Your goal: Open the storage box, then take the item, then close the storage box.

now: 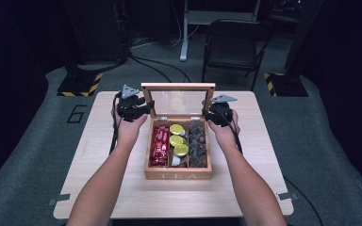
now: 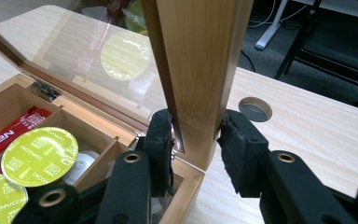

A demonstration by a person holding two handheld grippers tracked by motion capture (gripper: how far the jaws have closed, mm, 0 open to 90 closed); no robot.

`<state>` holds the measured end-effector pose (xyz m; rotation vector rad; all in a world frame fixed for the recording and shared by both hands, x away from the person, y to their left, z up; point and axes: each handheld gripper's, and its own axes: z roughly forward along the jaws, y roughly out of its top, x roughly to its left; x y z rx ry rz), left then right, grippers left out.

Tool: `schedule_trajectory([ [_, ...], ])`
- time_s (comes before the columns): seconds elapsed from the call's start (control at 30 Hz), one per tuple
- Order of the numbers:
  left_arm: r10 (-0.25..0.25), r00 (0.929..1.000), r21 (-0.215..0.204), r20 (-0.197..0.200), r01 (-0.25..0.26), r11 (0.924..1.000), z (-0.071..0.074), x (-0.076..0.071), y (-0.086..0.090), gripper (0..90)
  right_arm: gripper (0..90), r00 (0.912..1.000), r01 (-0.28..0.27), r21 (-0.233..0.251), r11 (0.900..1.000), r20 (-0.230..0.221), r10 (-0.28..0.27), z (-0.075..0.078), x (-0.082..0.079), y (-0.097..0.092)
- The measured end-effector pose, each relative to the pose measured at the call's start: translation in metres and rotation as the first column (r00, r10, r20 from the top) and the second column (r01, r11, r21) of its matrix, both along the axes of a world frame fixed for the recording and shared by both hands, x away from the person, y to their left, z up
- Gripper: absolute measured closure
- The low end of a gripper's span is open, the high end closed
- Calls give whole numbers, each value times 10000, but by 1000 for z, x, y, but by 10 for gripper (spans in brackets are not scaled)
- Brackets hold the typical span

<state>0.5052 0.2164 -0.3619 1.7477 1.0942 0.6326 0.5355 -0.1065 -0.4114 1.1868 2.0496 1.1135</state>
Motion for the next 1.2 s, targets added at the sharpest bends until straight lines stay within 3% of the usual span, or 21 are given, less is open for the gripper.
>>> schedule_trajectory([
  [0.67,-39,9999,-25,-93,39,10000,-3,-4,7,502,646,9999,-34,100,9999,-125,35,1,6,-1],
  [1.2,-459,9988,-117,-153,457,9989,-8,-21,23,501,646,9990,45,79,10000,-455,-41,5,11,0],
])
